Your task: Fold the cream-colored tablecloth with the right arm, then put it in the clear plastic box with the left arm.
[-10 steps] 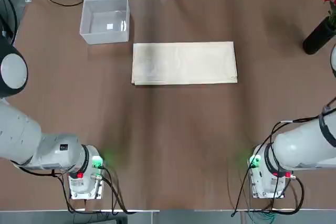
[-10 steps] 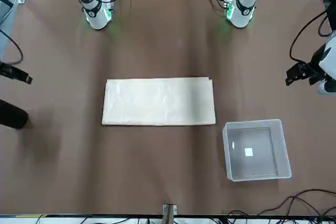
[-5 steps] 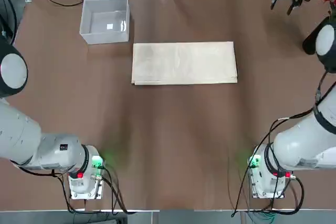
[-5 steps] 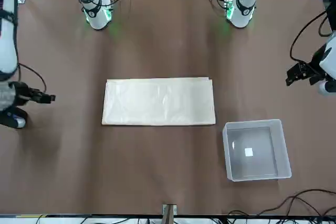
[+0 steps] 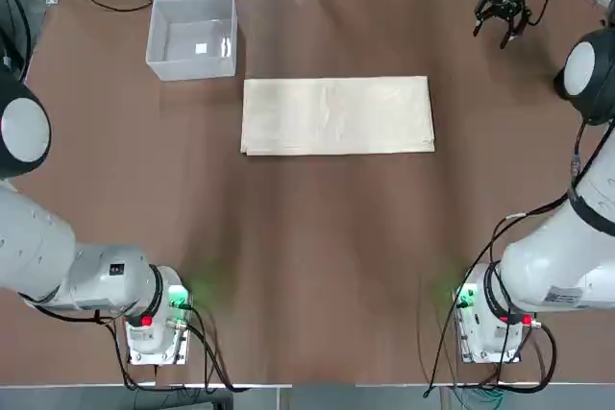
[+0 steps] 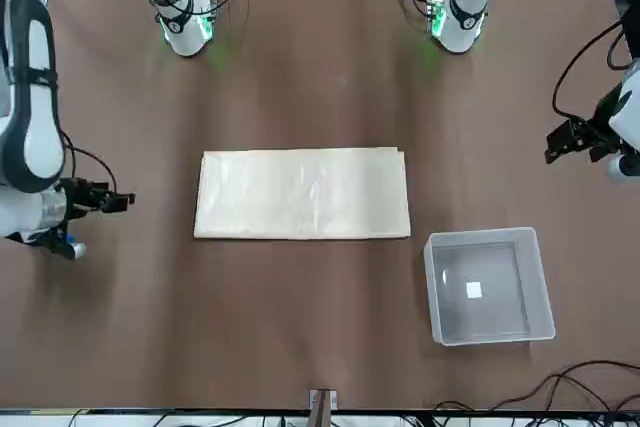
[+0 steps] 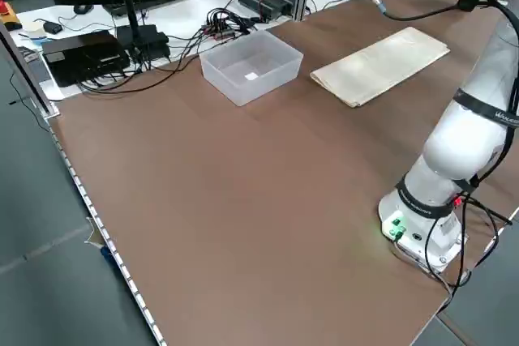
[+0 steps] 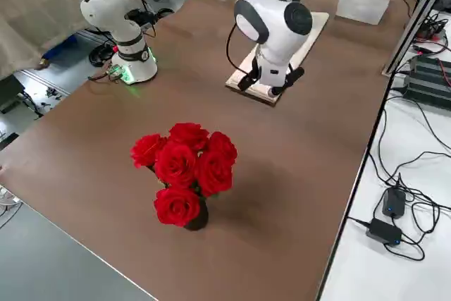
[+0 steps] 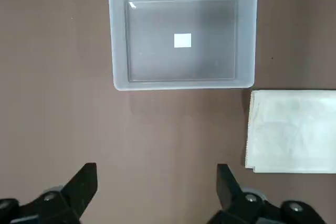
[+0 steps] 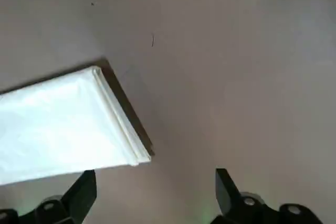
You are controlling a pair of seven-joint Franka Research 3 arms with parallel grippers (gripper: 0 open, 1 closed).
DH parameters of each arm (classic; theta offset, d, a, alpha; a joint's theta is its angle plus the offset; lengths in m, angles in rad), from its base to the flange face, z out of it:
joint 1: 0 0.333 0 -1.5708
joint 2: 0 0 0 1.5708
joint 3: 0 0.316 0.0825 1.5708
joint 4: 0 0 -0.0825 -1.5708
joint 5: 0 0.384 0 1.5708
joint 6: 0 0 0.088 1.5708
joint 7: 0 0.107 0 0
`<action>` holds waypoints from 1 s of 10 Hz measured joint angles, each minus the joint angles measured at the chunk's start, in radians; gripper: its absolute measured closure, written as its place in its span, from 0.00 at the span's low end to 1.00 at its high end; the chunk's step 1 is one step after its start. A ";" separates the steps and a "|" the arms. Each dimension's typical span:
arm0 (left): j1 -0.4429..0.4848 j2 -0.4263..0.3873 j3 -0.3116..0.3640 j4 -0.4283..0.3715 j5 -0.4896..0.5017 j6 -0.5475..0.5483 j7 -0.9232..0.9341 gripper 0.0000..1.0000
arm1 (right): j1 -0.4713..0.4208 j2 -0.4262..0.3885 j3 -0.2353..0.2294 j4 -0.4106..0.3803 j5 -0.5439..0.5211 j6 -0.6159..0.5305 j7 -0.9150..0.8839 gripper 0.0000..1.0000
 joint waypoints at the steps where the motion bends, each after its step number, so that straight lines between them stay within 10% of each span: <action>1: 0.000 0.000 0.000 0.000 0.000 0.000 0.000 0.00 | 0.001 0.010 0.004 -0.028 0.002 0.031 -0.015 0.00; 10: 0.000 0.000 0.000 0.000 0.000 0.000 0.000 0.00 | 0.008 0.052 0.121 -0.303 0.099 0.317 -0.043 0.00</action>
